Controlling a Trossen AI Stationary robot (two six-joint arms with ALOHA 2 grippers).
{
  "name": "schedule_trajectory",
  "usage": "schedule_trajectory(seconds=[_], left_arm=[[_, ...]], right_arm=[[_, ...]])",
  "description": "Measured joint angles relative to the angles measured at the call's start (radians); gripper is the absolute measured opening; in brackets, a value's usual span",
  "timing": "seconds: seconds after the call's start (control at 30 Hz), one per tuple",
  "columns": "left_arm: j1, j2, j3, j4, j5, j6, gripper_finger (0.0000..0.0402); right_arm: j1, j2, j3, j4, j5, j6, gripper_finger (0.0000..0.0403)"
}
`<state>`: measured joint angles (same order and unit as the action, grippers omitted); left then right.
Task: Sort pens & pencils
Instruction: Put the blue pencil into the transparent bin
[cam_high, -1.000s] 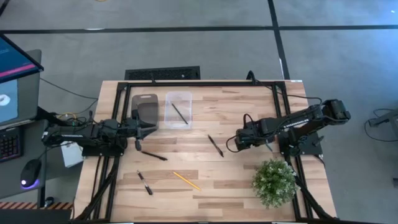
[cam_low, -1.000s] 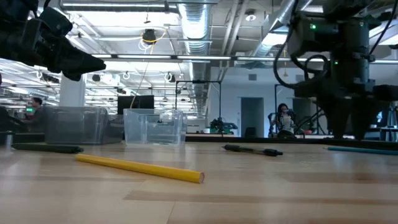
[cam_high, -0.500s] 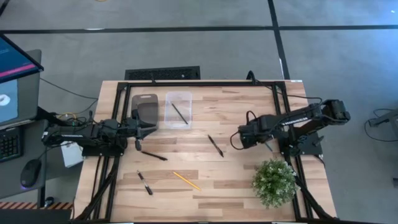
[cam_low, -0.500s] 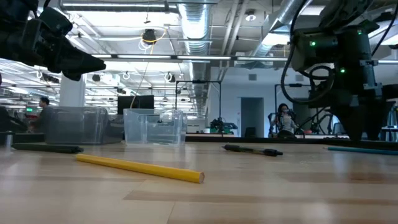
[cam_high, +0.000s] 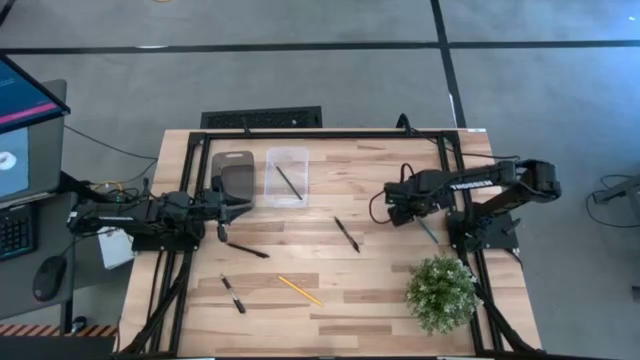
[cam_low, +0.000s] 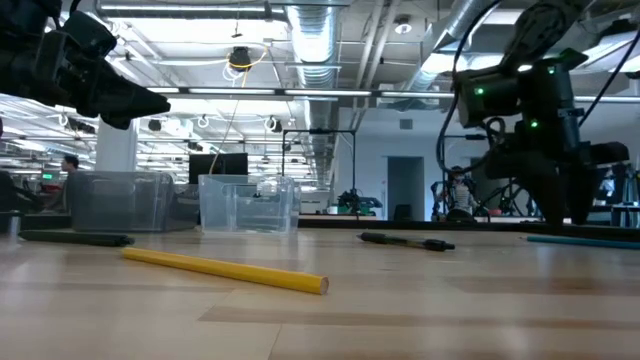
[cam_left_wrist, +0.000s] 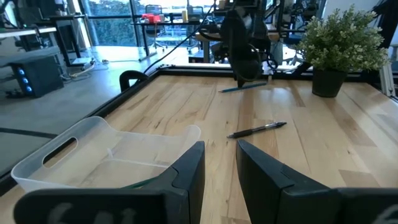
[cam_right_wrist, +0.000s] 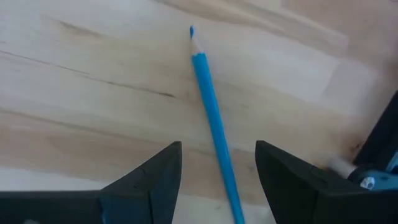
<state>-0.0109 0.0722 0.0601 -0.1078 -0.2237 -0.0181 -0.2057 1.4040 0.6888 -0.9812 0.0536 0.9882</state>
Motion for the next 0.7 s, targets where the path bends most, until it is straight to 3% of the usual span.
schedule_trajectory(seconds=[0.2, 0.7], left_arm=[[0.0, 0.0, 0.0, 0.0, 0.0, 0.0, 0.0082], [0.0, 0.0, 0.0, 0.0, 0.0, -0.002, 0.0082]], right_arm=[[-0.054, 0.008, -0.004, 0.03, -0.017, -0.121, 0.0225], [-0.085, 0.012, -0.114, 0.146, -0.07, -0.196, 0.0225]])
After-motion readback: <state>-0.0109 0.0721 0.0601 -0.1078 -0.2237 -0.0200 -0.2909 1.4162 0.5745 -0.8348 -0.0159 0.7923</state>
